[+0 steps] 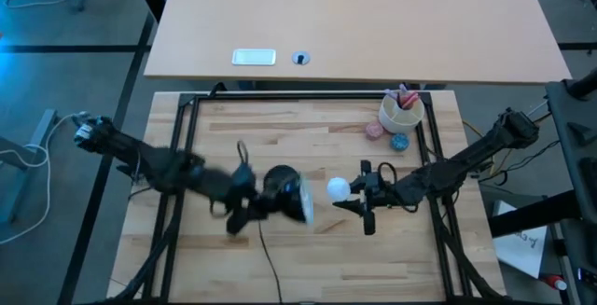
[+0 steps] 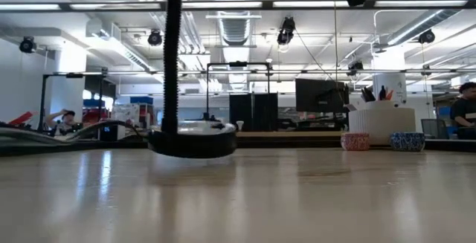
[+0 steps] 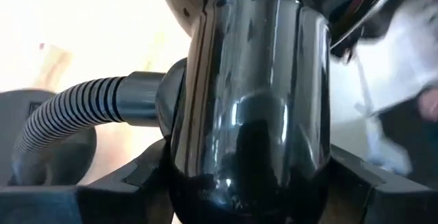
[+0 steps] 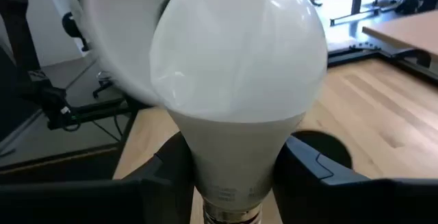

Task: Screw lightbulb
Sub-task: Insert the lightbulb into the lamp

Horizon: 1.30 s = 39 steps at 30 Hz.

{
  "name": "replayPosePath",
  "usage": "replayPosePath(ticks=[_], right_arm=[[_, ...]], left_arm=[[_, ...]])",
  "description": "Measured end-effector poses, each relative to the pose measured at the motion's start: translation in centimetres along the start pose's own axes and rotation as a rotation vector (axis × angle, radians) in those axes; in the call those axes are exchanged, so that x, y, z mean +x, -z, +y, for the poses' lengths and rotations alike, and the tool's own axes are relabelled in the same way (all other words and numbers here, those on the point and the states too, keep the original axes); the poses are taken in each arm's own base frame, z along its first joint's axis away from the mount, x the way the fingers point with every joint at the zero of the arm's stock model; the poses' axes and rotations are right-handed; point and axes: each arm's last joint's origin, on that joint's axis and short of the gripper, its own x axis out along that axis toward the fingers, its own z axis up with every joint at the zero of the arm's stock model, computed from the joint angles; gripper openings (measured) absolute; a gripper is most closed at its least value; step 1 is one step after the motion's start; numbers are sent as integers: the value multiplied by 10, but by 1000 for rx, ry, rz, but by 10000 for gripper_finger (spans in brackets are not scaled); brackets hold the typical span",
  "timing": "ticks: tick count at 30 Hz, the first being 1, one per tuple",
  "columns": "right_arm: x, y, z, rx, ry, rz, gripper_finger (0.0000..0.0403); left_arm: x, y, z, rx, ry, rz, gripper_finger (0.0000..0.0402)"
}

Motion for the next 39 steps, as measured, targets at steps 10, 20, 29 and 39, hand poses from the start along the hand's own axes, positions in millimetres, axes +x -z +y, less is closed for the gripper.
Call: replayPosePath(ticks=[10,20,29,39], right_arm=[[9,8,1,23,48,-2,132],[6,0,0,54,46,-50,135],[6,-2,1,78,39,-68,140],[5,-43,14,97,-9,-168,139]], left_arm=[[-10,-16,45,-104,6,-11,251],[-20,-18,54,-43,-49,-29,286],[-33,-18,53,63,-37,-59,304],[-83,-30,35,243,46,-211,299]])
